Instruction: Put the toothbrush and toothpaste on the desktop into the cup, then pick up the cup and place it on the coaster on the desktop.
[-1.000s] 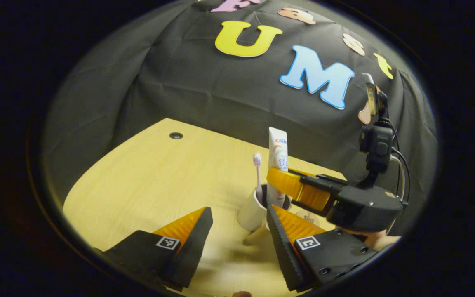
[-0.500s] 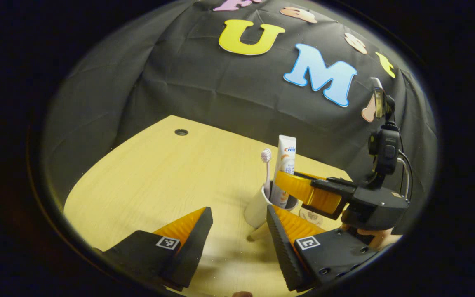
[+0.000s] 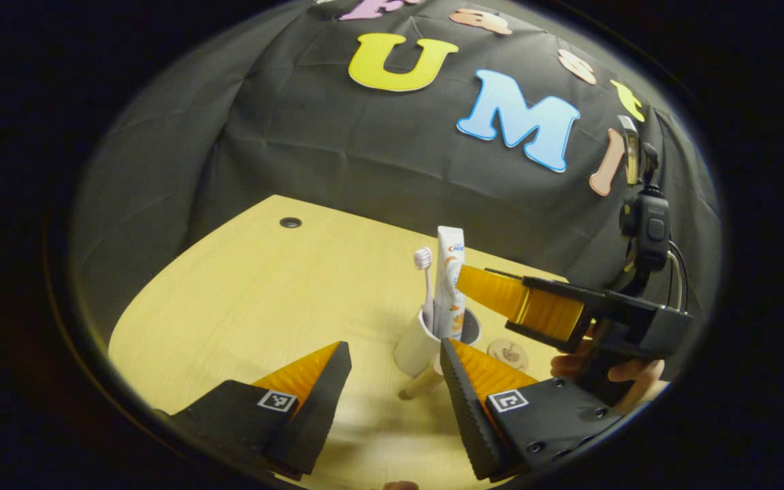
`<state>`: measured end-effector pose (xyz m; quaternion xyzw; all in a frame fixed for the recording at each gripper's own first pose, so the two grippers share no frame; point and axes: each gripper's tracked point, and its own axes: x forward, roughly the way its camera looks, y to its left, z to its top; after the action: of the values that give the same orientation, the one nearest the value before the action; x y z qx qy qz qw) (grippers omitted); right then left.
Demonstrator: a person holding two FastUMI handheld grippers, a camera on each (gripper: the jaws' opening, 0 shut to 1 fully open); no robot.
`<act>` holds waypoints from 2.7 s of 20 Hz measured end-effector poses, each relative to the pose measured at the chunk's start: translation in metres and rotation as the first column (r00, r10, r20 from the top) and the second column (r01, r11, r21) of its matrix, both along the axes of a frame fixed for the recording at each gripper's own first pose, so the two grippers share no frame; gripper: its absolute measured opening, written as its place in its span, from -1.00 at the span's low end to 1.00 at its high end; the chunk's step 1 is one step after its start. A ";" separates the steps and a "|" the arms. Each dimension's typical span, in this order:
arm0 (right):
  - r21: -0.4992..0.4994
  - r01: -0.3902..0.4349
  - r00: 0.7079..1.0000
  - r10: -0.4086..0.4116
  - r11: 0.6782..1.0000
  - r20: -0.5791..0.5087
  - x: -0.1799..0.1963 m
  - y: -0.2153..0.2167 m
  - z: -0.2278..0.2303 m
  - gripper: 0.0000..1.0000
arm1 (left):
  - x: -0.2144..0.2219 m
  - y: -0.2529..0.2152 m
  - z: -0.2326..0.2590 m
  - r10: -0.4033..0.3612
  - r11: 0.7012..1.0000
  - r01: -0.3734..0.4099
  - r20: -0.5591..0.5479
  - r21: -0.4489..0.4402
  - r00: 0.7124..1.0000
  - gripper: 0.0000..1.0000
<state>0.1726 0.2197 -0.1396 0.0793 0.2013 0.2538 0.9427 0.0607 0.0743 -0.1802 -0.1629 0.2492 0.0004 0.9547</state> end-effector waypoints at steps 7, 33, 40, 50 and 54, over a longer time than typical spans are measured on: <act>-0.002 0.097 0.994 -0.097 0.995 0.045 0.006 -0.045 0.028 0.01 | 0.010 -0.026 -0.010 -0.069 0.998 0.069 -0.062 -0.012 0.996 0.75; -0.068 0.298 0.940 -0.305 0.952 -0.152 -0.021 -0.158 -0.011 0.67 | 0.034 -0.055 -0.116 -0.248 0.957 0.292 -0.502 0.008 0.828 0.43; -0.075 0.335 0.923 -0.343 0.939 -0.173 -0.030 -0.178 -0.016 0.68 | 0.034 -0.060 -0.131 -0.209 0.954 0.290 -0.539 0.069 0.816 0.05; -0.058 0.350 0.915 -0.355 0.935 -0.190 -0.032 -0.190 -0.019 0.68 | 0.041 -0.052 -0.132 -0.202 0.922 0.337 -0.508 0.189 0.837 -0.37; -0.054 0.361 0.912 -0.364 0.931 -0.189 -0.033 -0.198 -0.018 0.68 | 0.046 -0.052 -0.131 -0.187 0.924 0.319 -0.477 0.212 0.859 -0.37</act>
<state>0.1397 0.0222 -0.1575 0.1313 0.2771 0.0638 0.9497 0.1071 0.0221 -0.3114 0.0144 0.4790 -0.0532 0.8761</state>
